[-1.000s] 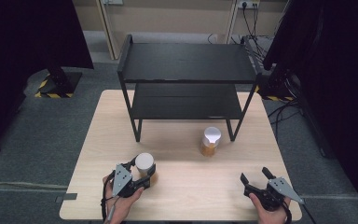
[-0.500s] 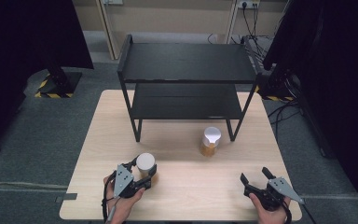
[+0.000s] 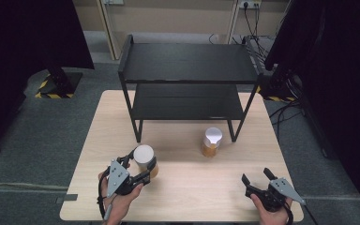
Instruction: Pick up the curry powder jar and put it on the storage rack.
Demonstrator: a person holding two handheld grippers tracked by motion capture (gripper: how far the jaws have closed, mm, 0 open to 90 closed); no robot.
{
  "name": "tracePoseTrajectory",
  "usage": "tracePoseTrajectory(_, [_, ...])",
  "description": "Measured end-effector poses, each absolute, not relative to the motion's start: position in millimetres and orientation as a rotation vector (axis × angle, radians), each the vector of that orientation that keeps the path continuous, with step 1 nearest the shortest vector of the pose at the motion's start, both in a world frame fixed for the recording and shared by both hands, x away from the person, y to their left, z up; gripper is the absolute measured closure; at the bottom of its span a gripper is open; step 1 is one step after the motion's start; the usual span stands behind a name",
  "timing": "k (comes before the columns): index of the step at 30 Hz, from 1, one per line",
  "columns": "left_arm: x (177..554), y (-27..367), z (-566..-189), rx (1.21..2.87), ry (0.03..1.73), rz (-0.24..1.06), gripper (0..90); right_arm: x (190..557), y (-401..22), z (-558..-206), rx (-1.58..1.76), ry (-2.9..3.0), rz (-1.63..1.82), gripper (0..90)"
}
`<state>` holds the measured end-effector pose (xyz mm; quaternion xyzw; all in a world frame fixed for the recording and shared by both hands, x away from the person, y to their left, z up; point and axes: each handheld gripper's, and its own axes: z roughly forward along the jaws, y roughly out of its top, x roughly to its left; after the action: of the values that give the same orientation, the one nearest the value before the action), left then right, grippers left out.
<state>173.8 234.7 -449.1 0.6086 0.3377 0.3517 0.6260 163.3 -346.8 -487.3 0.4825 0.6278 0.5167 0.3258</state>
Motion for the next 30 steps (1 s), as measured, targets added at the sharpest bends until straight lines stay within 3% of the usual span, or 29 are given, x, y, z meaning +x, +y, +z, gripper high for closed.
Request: tracePoseTrajectory(30, [196,213,-382,1.259,0.794,0.909,33.8,164,-348,-487,1.275,1.646,1.359,5.6])
